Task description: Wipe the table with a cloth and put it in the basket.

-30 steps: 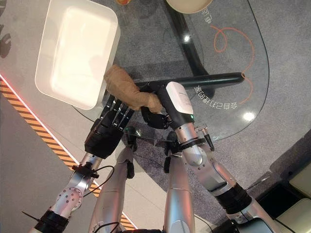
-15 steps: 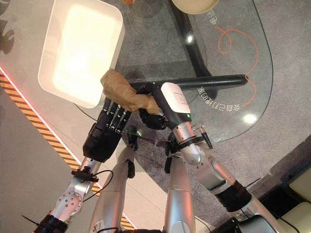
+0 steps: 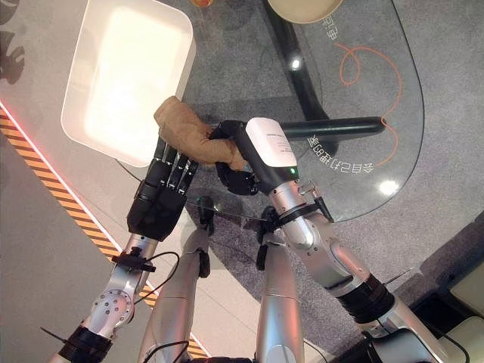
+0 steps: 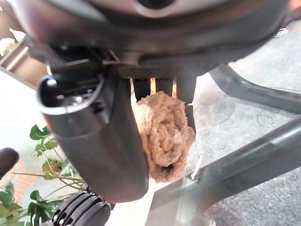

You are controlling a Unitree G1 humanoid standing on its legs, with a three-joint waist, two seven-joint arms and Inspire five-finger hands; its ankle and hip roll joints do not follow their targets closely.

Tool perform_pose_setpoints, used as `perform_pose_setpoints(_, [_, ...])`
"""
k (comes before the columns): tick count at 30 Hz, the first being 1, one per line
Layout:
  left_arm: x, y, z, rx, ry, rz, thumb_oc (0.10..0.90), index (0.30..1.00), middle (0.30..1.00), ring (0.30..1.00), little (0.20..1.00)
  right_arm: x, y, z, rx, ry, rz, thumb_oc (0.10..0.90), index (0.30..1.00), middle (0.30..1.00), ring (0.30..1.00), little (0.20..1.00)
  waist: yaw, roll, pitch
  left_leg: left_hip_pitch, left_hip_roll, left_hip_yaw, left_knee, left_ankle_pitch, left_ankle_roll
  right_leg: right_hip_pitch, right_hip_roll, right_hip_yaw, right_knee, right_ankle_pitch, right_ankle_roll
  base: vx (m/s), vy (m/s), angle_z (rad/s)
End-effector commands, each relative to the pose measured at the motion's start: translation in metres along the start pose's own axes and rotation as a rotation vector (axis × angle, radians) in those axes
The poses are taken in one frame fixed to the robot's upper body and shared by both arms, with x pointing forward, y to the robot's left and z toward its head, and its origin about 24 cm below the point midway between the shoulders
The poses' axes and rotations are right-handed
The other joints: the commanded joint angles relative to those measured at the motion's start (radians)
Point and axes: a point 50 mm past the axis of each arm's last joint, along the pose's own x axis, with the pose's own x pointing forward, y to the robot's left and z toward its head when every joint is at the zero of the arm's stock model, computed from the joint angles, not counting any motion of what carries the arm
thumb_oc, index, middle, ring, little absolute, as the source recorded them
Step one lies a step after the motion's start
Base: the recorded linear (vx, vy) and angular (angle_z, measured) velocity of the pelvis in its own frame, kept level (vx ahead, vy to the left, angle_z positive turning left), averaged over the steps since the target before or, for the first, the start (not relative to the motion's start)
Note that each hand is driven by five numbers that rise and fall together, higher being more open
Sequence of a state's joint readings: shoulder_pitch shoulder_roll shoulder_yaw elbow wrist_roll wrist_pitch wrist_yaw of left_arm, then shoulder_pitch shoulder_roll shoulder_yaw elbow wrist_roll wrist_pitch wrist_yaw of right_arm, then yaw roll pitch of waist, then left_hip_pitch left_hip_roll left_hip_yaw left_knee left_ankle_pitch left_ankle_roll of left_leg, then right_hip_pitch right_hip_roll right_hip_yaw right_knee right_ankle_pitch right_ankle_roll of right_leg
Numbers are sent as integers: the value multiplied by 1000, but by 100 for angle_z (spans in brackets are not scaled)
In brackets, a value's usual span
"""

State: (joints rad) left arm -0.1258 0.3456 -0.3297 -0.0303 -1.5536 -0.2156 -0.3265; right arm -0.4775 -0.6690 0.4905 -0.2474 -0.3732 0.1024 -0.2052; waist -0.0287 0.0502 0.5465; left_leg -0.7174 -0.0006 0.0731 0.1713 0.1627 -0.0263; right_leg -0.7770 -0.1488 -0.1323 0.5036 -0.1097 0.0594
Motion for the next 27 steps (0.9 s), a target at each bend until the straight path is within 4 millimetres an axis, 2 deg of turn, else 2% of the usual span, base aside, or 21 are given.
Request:
perform_pose_setpoints(1, [27,-64,21,47,-102,-312,800,900,900,900,900,-3,-1,45,-8,-262,22,100,300,300,300,200,6,-7,-26,7,-65,65,144,-192,18,29,87,-1,-187,119,33,0,0,0])
perform_pose_setpoints(7, [35,-66,15,20,-66,-278,800,900,900,900,900,2,-5,55,-106,-332,17,100,300,300,300,200,7,-8,-26,6,-68,65,150,-193,20,29,87,2,-183,118,36,0,0,0])
perform_pose_setpoints(15, [36,-65,10,-3,-53,-260,800,900,900,900,900,6,-9,54,-113,-329,-40,100,300,300,300,200,10,-7,-26,0,-72,61,154,-197,18,27,86,2,-185,118,38,0,0,0])
perform_pose_setpoints(27, [33,-70,5,-22,-7,-337,800,900,900,900,900,3,-7,62,-129,-388,21,100,300,300,300,200,11,-4,-26,-12,-75,64,163,-200,20,15,83,6,-181,120,39,0,0,0])
